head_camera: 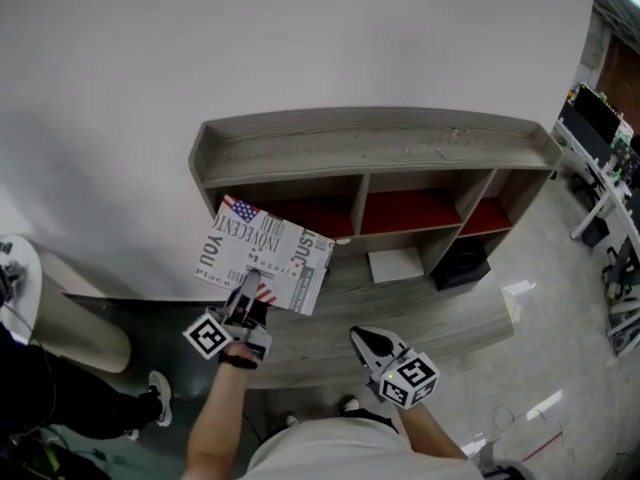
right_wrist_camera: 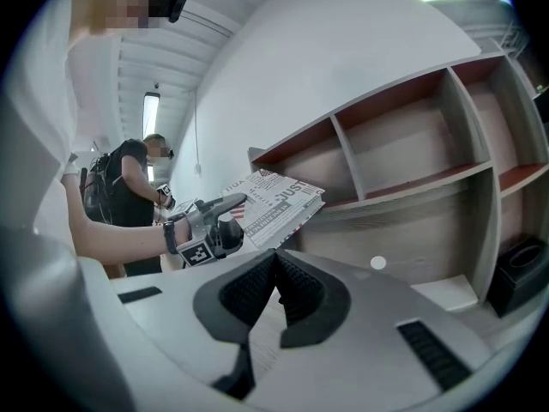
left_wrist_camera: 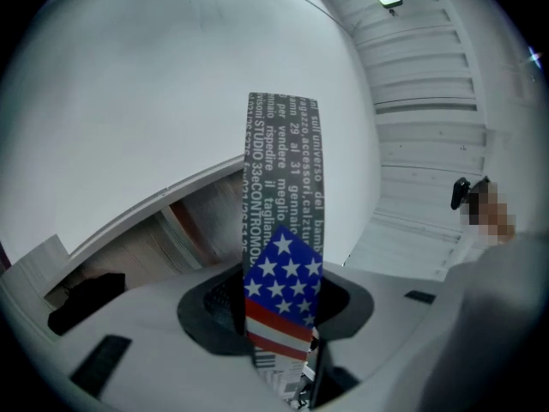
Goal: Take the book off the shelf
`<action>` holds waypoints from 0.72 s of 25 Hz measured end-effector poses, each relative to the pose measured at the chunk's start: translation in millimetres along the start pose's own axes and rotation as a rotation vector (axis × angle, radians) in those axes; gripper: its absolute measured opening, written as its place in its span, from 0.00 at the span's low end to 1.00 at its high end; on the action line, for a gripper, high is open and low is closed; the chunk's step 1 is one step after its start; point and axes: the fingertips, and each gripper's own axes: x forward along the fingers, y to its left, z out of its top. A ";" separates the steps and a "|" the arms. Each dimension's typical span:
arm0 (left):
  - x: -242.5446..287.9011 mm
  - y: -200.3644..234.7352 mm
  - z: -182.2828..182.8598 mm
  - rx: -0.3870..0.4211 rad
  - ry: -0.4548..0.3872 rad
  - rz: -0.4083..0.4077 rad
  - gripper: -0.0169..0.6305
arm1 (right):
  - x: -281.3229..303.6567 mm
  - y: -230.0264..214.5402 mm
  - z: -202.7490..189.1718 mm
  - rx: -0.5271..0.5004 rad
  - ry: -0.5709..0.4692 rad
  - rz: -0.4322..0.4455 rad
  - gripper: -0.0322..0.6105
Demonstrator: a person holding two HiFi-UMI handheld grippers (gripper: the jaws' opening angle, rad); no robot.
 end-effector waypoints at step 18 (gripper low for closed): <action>-28.1 -57.8 31.1 0.538 0.170 0.023 0.27 | -10.7 20.3 48.0 -0.069 -0.075 -0.039 0.08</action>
